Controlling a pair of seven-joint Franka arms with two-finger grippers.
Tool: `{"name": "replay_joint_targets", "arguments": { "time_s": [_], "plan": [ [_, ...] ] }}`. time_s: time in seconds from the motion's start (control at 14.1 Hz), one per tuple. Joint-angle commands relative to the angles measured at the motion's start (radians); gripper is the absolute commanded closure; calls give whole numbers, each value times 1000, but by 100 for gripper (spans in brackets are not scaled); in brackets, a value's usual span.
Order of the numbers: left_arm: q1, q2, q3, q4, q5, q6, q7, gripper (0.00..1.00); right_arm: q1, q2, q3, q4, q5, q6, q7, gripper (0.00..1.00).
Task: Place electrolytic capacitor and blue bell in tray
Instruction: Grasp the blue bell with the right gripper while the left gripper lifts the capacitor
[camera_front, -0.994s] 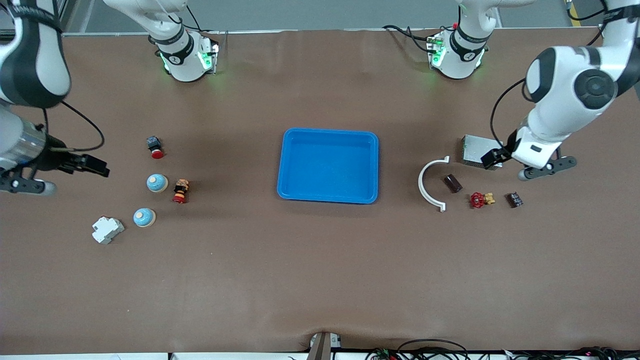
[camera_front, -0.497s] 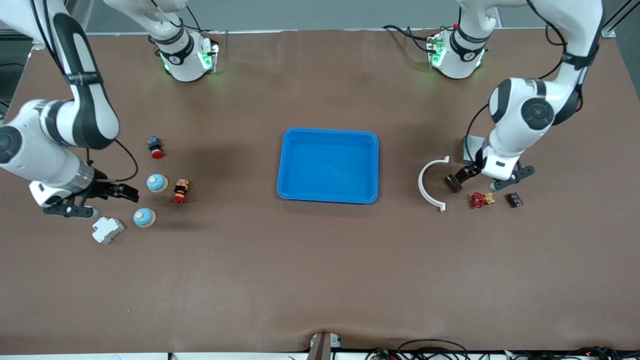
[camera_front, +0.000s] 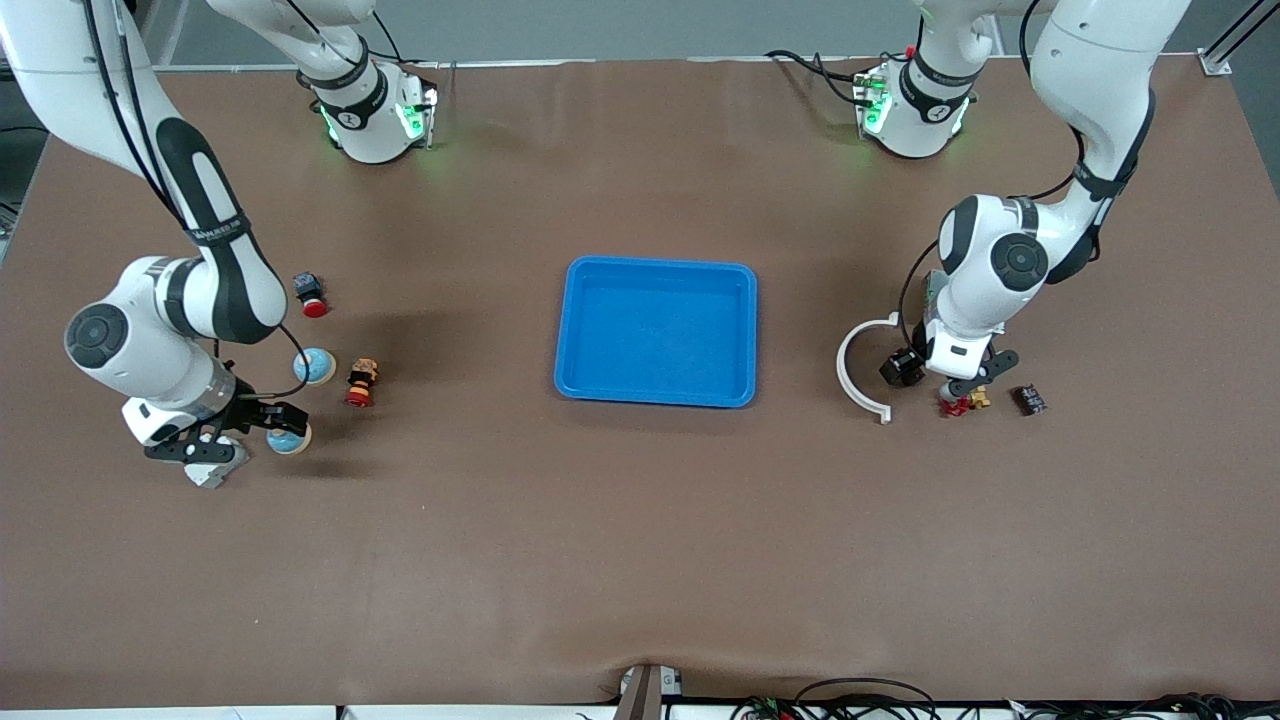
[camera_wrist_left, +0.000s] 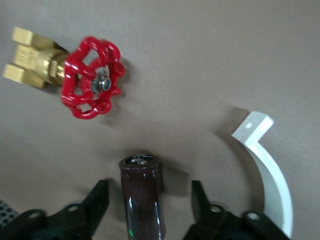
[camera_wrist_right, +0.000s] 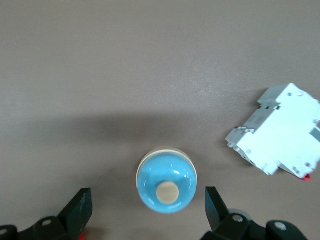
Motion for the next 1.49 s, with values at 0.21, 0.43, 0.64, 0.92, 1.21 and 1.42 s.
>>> {"name": "replay_joint_targets", "arguments": {
  "time_s": [0.21, 0.43, 0.64, 0.92, 1.21, 1.42],
  "plan": [
    [2, -52, -4, 16, 6, -56, -14, 100, -22, 85, 10, 19, -10, 73, -22, 0],
    [2, -149, -30, 80, 6, -290, -17, 100, -26, 112, 9, 25, -10, 81, -22, 0],
    [2, -188, -108, 118, 6, -403, -97, 100, -23, 114, 9, 23, -11, 69, -41, 68],
    [-24, -145, -283, 195, 6, -406, -414, 100, -16, 102, 10, 22, -10, 49, -37, 100],
    [-174, -57, -296, 261, 17, -404, -646, 100, 23, 19, 18, 39, -1, -124, 27, 100],
    [-262, 28, -296, 306, 17, -406, -721, 100, 84, -47, 18, 48, 1, -241, 147, 100]
  ]
}}
